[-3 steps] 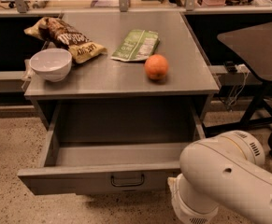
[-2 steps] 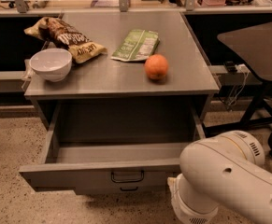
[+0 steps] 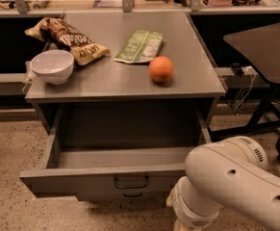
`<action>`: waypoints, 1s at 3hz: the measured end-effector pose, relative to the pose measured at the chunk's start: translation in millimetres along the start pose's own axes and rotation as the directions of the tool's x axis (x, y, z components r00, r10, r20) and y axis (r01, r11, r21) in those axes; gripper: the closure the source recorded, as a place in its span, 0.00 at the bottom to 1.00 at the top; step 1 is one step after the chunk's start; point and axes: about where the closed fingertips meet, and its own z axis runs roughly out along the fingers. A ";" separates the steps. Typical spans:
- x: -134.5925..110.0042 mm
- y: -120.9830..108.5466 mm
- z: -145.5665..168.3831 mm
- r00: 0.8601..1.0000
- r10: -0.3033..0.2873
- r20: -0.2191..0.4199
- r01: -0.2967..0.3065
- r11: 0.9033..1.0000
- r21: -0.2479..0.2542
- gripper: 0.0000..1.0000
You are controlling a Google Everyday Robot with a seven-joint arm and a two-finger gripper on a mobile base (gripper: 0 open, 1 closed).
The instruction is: Close top drawer
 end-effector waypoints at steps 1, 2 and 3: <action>-0.9 -16.4 14.4 1.000 -0.007 -0.002 0.007 0.999 0.038 0.63; 1.0 -33.7 28.9 0.999 0.026 -0.022 -0.024 0.996 0.082 0.86; 3.5 -51.6 39.5 0.995 0.093 -0.020 -0.090 0.987 0.136 1.00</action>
Offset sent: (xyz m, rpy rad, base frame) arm 0.0548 0.0053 -0.0491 -0.0468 -0.1137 -0.1044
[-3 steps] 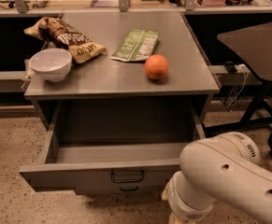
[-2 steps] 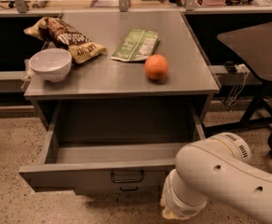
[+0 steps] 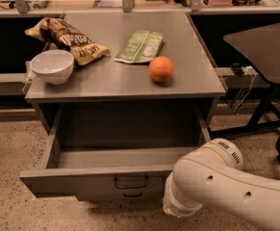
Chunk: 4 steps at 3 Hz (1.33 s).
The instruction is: Close top drawer
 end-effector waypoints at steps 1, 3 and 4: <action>2.2 -17.2 9.1 0.997 0.072 0.035 -0.073 0.997 0.034 0.81; -8.3 -37.7 8.6 0.973 0.115 0.198 -0.123 0.992 0.032 0.35; -13.2 -41.2 6.4 0.967 0.093 0.235 -0.106 0.993 0.042 0.11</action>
Offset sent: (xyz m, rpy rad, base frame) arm 0.0455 0.0049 -0.0012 0.2921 -0.0460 -0.0770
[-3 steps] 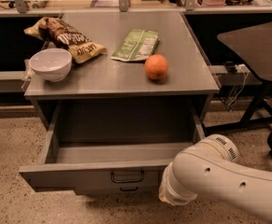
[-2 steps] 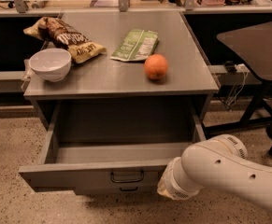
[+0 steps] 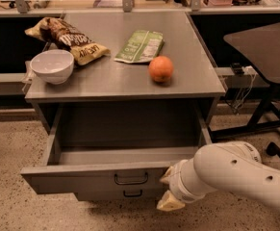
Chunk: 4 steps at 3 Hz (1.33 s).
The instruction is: Close top drawer
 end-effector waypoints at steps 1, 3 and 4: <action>-2.6 0.2 1.4 1.000 -0.019 0.016 0.019 1.000 -0.005 0.00; -7.7 3.1 -2.2 0.999 -0.034 0.010 0.034 0.999 -0.009 0.19; -14.3 -5.6 8.1 0.998 -0.062 0.026 0.062 0.998 -0.028 0.42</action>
Offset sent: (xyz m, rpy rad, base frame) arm 0.0005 0.0029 -0.0003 0.0128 -0.0060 0.0210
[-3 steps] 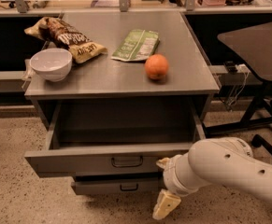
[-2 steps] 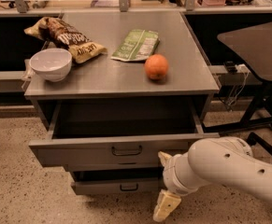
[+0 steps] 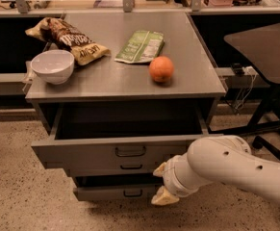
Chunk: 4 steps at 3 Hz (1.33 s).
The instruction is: Close top drawer
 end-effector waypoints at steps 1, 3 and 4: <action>-3.0 -20.9 15.3 1.000 -0.019 0.011 0.019 1.000 -0.011 0.65; 9.4 -65.3 37.7 1.000 0.015 0.004 -0.015 1.000 0.007 0.00; 15.6 -79.2 37.8 0.999 0.040 0.010 -0.041 0.998 0.056 0.00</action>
Offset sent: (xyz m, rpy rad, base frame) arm 0.0824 -0.0039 -0.0393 0.0126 0.0093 -0.0102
